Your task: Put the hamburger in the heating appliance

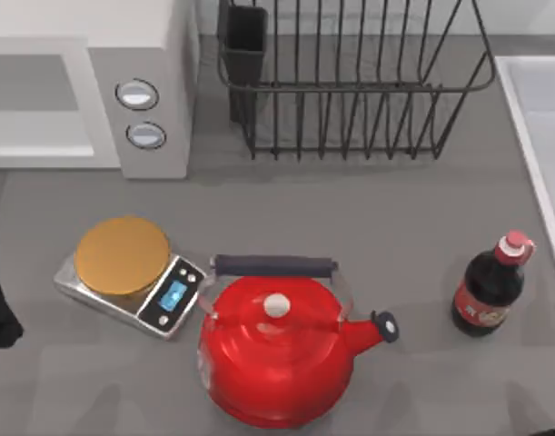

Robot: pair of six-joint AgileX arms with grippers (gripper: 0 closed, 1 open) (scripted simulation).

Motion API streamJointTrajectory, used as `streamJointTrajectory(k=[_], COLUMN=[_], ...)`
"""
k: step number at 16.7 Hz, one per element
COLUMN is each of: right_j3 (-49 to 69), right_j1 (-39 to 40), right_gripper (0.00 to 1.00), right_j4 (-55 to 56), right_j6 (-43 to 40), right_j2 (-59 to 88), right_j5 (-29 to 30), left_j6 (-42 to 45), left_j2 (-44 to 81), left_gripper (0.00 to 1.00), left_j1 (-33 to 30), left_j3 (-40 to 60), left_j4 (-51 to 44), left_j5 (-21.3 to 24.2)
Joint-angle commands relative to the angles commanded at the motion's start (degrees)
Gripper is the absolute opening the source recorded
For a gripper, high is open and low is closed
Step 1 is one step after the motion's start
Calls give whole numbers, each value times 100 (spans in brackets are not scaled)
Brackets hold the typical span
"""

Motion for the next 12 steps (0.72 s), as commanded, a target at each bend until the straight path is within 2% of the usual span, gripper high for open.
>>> streamJointTrajectory(k=[5,8,12], right_j3=[0,0,0], right_j1=[0,0,0], right_gripper=[100,100,100], right_j4=[0,0,0], right_j6=[0,0,0], right_j2=[0,0,0], right_j5=[0,0,0], left_j6=[352,1175,2721], left_j2=[333,1170,2860], left_gripper=[100,100,100], left_j1=[117,210,230], left_j3=[288,898,2036], left_j4=[-170,-629,-1566], left_j5=[-75,-74,77])
